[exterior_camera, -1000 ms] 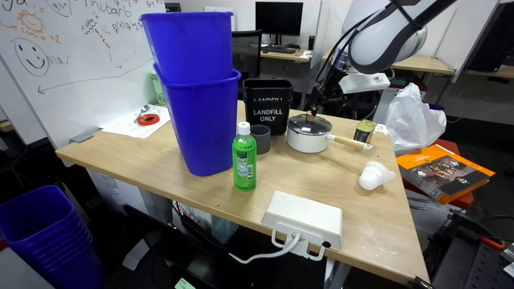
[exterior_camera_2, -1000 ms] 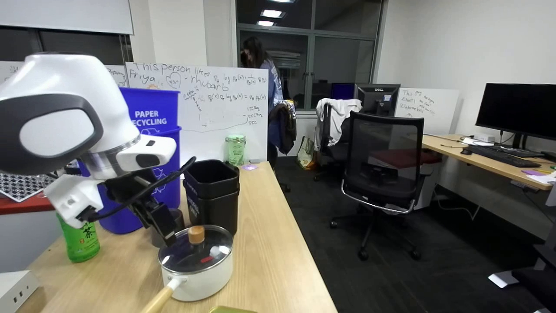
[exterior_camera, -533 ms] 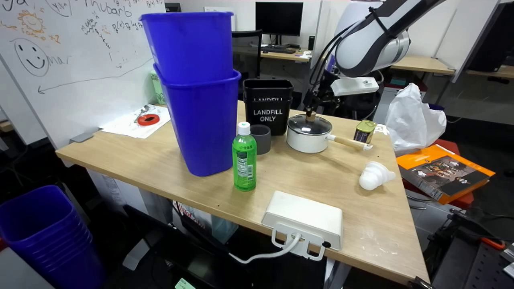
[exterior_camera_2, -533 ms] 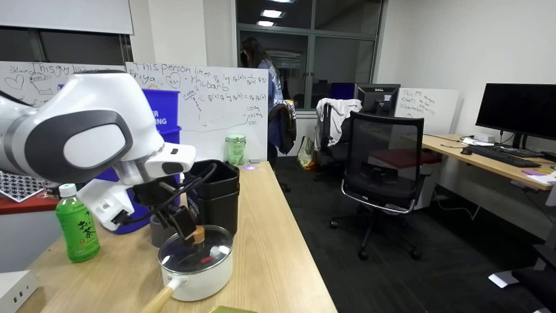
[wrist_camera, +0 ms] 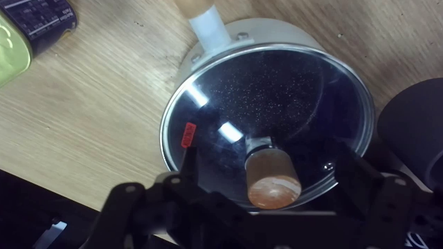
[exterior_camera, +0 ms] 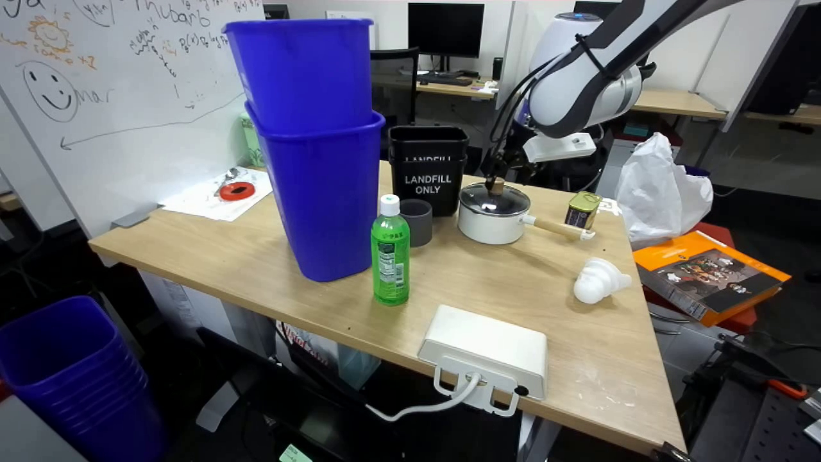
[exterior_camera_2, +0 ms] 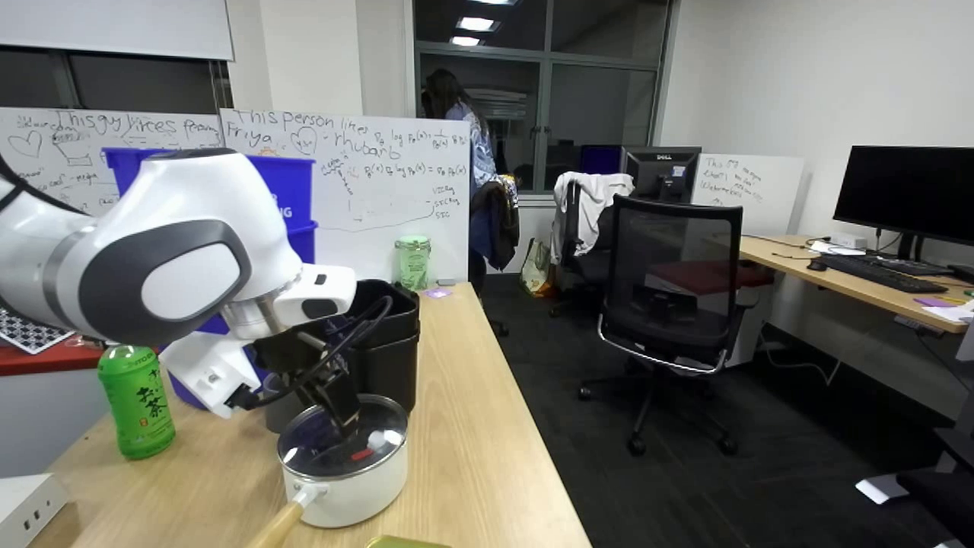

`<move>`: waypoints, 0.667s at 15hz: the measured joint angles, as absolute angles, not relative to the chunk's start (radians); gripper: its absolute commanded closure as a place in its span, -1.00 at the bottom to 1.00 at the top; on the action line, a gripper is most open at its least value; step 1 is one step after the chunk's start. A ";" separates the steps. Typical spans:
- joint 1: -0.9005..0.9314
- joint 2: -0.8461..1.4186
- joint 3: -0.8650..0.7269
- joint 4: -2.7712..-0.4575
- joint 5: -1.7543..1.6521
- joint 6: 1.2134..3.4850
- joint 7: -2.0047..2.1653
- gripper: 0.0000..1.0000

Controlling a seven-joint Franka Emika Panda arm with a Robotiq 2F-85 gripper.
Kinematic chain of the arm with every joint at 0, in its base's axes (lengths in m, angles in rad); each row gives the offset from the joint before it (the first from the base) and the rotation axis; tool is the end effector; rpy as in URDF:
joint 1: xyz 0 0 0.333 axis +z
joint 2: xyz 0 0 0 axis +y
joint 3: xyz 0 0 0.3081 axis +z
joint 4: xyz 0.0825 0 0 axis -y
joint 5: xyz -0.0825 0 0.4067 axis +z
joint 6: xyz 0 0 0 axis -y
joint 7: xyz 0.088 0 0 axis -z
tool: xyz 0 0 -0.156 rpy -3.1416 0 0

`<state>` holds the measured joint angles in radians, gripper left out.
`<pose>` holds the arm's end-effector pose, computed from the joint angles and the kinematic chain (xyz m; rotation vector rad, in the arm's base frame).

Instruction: Remove the lid from the white pot and place it on the table

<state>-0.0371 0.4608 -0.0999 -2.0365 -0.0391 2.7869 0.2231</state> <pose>0.6444 -0.0881 0.1737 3.0234 -0.4702 0.4523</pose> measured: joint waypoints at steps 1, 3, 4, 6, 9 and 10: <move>-0.037 0.468 -0.100 -2.032 -0.039 2.790 0.222 -0.43; -0.037 0.481 -0.100 -2.021 -0.039 2.801 0.222 -0.22; -0.035 0.487 -0.103 -2.017 -0.040 2.813 0.222 -0.09; -0.030 0.494 -0.111 -2.015 -0.041 2.840 0.222 0.20; -0.024 0.506 -0.118 -2.013 -0.041 2.868 0.222 0.63; -0.022 0.508 -0.118 -2.012 -0.041 2.872 0.222 0.71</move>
